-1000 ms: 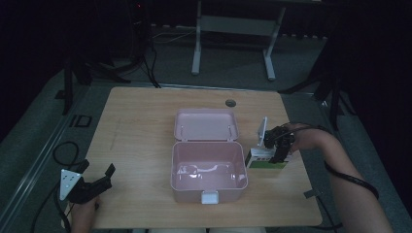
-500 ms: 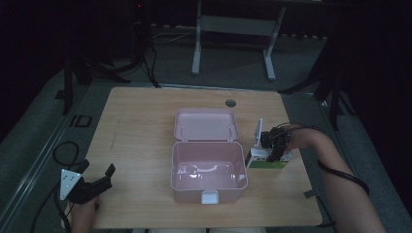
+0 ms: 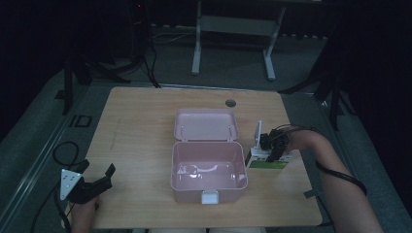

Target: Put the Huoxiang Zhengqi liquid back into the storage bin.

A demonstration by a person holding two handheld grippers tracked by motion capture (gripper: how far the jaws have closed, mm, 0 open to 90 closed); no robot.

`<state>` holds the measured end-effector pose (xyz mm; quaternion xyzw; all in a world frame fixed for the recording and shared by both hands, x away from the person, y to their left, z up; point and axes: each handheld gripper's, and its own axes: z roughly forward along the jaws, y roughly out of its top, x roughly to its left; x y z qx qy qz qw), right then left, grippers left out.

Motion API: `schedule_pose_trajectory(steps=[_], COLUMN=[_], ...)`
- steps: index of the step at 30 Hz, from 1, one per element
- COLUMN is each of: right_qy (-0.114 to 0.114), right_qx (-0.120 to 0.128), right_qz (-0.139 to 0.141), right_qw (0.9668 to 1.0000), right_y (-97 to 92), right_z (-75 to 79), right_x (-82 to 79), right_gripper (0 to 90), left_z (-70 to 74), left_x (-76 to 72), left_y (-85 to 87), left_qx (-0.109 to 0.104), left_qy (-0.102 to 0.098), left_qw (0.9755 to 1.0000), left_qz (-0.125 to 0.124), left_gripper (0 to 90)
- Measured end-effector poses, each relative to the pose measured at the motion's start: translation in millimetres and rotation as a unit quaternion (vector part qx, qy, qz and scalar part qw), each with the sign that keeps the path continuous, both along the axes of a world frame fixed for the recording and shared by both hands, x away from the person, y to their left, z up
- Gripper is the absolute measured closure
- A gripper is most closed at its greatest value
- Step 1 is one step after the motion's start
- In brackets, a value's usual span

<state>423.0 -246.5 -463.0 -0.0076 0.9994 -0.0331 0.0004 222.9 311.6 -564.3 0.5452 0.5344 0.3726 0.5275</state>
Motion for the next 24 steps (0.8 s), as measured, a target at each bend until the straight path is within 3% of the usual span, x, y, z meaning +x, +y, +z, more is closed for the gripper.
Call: schedule_pose_trajectory(steps=[8, 24], right_qy=[0.008, 0.013], right_qx=[-0.003, -0.007], right_qz=[0.007, 0.003], right_qw=[0.9999, 0.9999], right_y=[0.7, 0.9], right_z=[3.9, 29.5], right_x=[-6.0, -30.8], right_gripper=[61.8, 61.8], left_z=[0.0, 0.1], left_x=[0.0, 0.1], left_y=[-0.1, -0.4], left_qx=[0.001, 0.002], left_qy=[0.000, 0.001], left_qw=[1.0000, 1.0000], left_qz=[0.000, 0.001], left_gripper=[2.2, 2.2])
